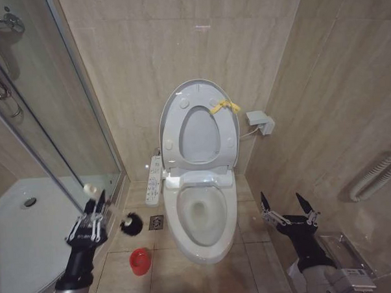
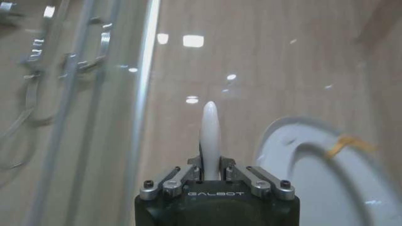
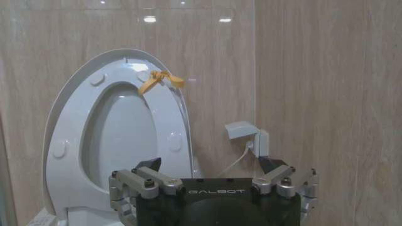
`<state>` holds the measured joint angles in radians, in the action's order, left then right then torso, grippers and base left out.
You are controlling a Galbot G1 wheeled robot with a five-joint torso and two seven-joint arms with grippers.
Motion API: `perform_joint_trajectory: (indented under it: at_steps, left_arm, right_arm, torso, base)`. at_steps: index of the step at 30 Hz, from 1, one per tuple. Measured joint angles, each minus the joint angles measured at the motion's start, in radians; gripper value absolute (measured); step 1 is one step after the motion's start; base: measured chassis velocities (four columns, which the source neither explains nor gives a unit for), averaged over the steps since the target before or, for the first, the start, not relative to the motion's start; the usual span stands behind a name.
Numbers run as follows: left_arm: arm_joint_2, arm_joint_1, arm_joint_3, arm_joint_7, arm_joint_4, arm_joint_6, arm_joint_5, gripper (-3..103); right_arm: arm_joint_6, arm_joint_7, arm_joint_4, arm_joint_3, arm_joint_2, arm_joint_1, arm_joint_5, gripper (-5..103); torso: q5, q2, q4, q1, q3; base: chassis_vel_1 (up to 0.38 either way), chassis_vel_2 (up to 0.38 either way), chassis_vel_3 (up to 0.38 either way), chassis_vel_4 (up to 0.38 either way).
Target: Open the toilet lid, clean the toilet bowl with a toilet brush, close the toilet lid, and flush.
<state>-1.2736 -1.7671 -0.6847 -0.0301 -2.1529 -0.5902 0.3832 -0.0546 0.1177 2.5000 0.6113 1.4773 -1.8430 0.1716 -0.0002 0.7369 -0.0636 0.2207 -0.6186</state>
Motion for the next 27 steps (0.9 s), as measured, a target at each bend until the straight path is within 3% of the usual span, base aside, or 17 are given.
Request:
perform_joint_trajectory:
  at_steps: [2, 4, 7, 9, 11, 13, 16, 27]
  left_arm:
    - [-0.001, 0.024, -0.003, -0.026, 0.143, -0.083, 0.041, 19]
    - [0.001, 0.041, 0.001, -0.029, 0.19, -0.106, 0.05, 19]
    - [0.018, 0.165, 0.033, -0.084, 0.463, -0.217, 0.132, 19]
    - [0.023, 0.194, 0.04, -0.104, 0.51, -0.225, 0.156, 19]
    - [0.039, 0.277, 0.072, -0.175, 0.63, -0.231, 0.229, 19]
    - [0.042, 0.299, 0.078, -0.194, 0.657, -0.232, 0.24, 19]
    - [0.056, 0.409, 0.122, -0.287, 0.805, -0.232, 0.284, 19]
    - [0.061, 0.534, 0.206, -0.397, 1.06, -0.232, 0.295, 19]
  right_arm:
    - [0.0, 0.0, 0.0, 0.0, 0.0, 0.0, 0.0, 100]
    - [0.0, 0.0, 0.0, 0.0, 0.0, 0.0, 0.0, 100]
    - [0.0, 0.0, 0.0, 0.0, 0.0, 0.0, 0.0, 100]
    - [0.0, 0.0, 0.0, 0.0, 0.0, 0.0, 0.0, 100]
    - [0.0, -0.001, 0.0, 0.0, 0.0, 0.0, 0.0, 100]
    - [0.0, 0.0, 0.0, 0.0, 0.0, 0.0, 0.0, 100]
    - [0.0, -0.001, 0.0, 0.0, 0.0, 0.0, 0.0, 100]
    - [0.0, 0.0, 0.0, 0.0, 0.0, 0.0, 0.0, 100]
  torso:
    - [0.0001, 0.0, 0.0, 0.0, 0.0]
    - [0.0001, 0.0, 0.0, 0.0, 0.0]
    - [-0.0002, 0.0, -0.0004, 0.0, 0.0]
    - [-0.0004, 0.0, -0.0004, 0.0, 0.0]
    - [-0.0001, 0.0, -0.0003, 0.0, 0.0]
    - [-0.0001, 0.0, -0.0003, 0.0, 0.0]
    - [0.0002, 0.0, -0.0007, 0.0, 0.0]
    - [0.0004, 0.0, -0.0001, 0.0, 0.0]
  base:
    - [0.0, 0.0, 0.0, 0.0]
    - [0.0, 0.0, 0.0, 0.0]
    - [0.0, 0.0, 0.0, 0.0]
    - [0.0, 0.0, 0.0, 0.0]
    - [0.0, 0.0, 0.0, 0.0]
    - [0.0, 0.0, 0.0, 0.0]
    - [0.0, 0.0, 0.0, 0.0]
    - [0.0, 0.0, 0.0, 0.0]
